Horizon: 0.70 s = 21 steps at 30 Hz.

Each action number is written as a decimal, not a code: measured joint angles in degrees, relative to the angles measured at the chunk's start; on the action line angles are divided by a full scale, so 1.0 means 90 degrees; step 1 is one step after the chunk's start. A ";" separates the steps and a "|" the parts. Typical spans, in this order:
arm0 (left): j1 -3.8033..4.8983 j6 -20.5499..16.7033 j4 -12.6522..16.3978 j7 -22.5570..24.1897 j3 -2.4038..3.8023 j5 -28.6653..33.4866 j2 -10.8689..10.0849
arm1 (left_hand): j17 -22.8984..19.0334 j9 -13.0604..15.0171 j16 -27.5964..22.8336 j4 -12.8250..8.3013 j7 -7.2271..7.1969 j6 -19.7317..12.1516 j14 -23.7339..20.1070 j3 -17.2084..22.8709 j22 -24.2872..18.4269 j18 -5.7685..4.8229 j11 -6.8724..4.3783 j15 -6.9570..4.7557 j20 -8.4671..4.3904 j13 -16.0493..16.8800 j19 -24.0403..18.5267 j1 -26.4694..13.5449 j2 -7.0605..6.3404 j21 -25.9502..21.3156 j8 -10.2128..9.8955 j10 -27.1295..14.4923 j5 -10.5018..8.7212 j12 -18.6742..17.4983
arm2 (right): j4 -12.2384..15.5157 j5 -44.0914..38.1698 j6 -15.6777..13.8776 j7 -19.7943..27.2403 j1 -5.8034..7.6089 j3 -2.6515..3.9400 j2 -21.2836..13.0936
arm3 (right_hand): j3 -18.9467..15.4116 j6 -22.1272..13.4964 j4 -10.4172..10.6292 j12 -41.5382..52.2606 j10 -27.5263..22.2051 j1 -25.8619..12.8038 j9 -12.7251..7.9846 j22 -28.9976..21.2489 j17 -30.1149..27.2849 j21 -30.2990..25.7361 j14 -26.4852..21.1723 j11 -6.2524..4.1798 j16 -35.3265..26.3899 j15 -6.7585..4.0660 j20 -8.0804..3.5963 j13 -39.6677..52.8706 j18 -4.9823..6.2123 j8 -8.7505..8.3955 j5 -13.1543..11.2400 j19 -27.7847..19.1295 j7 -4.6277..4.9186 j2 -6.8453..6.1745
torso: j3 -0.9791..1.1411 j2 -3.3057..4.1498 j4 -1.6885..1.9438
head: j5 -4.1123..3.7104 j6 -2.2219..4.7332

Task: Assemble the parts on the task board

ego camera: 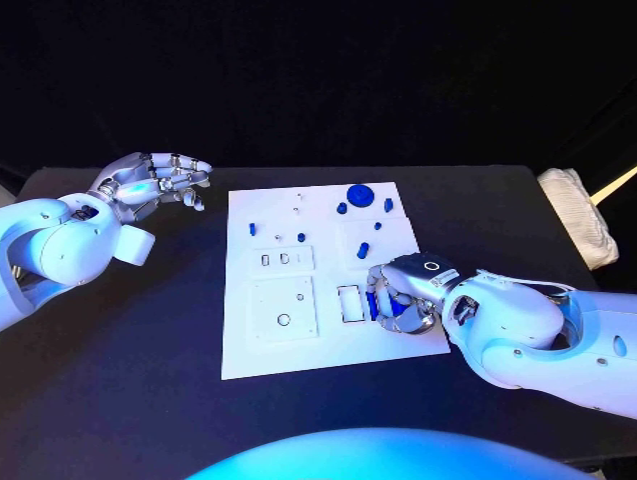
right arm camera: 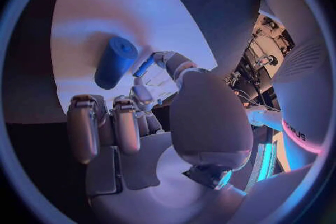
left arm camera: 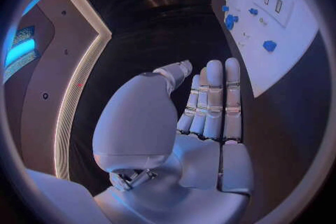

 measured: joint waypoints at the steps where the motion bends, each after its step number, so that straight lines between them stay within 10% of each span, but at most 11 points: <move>1: -0.0001 0.0000 -0.0001 0.0000 0.0000 0.0000 0.0000 | 0.0000 0.0000 0.0000 0.0000 0.0000 0.0000 0.0000 0.0000 0.0000 0.0000 0.0000 0.0000 0.0000 0.0000 0.0000 0.0000 0.0000 0.0000 0.0000 0.0000 0.0000 0.0000 | 0.0000 0.0001 -0.0005 0.0000 0.0000 -0.0001 0.0002 | 0.0018 0.0007 0.0018 0.0000 0.0011 0.0025 0.0000 0.0000 0.0000 0.0009 0.0000 -0.0011 0.0000 0.0000 0.0000 0.0005 0.0000 0.0000 0.0000 0.0000 -0.0007 0.0025 | 0.0000 0.0000 0.0000 | 0.0001 -0.0001; 21: -0.0006 0.0004 -0.0003 -0.0005 0.0000 -0.0002 -0.0001 | 0.0001 0.0000 0.0000 -0.0001 0.0000 0.0000 0.0000 -0.0001 0.0000 0.0000 0.0000 0.0000 0.0000 0.0000 0.0000 0.0000 0.0000 0.0001 0.0000 0.0000 0.0000 0.0003 | -0.0027 0.0003 -0.0043 -0.0016 -0.0003 -0.0004 0.0024 | 0.0240 0.0130 0.0131 0.0031 0.0067 0.0075 0.0000 0.0004 -0.0001 0.0030 0.0000 -0.0067 0.0000 0.0000 0.0000 0.0013 -0.0001 0.0069 0.0000 0.0000 -0.0039 -0.0025 | 0.0005 -0.0004 -0.0003 | 0.0001 -0.0028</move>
